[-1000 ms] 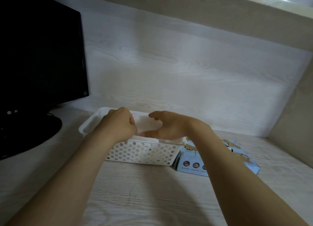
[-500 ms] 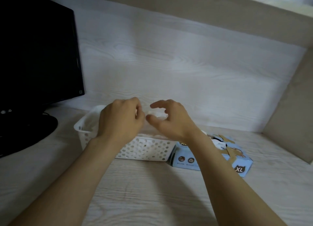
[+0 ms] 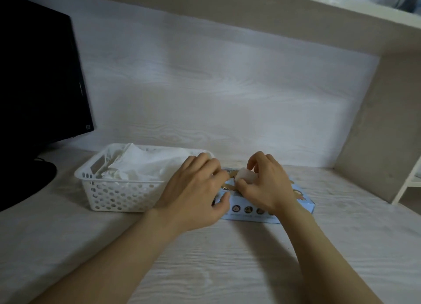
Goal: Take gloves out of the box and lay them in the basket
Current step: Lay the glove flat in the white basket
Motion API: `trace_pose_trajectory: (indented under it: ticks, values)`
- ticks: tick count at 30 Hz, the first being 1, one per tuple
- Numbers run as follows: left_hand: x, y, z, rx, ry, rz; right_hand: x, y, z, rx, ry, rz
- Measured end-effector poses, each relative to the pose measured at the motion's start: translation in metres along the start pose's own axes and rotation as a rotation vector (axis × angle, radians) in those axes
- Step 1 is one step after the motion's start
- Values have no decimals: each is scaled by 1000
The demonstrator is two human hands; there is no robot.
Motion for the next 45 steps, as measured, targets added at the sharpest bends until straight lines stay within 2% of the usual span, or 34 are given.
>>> trace_pose_trajectory:
  ticks: [3,7,16,21,23,29,34,38,42,45]
  values:
    - [6,0,1,8,78,-7,6,-1,3,-34,98,11]
    - [12,2,3,54,226,-69,10,-3,5,-73,160,145]
    - [19,7,20,34,274,-193,12,-4,8,-140,74,442]
    - [20,9,22,71,359,-157,6,-6,0,-158,-2,589]
    - [21,9,21,77,369,-146,2,-8,-4,-130,48,648]
    - [24,9,20,92,348,-118,-15,-15,-15,34,402,800]
    - [20,7,21,23,204,-72,-31,-21,-20,84,500,887]
    - [5,2,26,-84,-104,81,-34,-25,-33,47,638,779]
    - [-6,1,18,-161,-263,134,-28,-21,-37,92,929,404]
    - [-14,1,15,-147,-403,194,-26,-19,-37,161,1157,99]
Point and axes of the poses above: each hand's wrist, its own y-axis towards the middle knuckle, its own x-axis out of the palm, z = x × y, the point moved 2 cm from there along y, towards the middle knuckle, and after that the axes turned 6 degrees about -y, right-handed, at the moved point
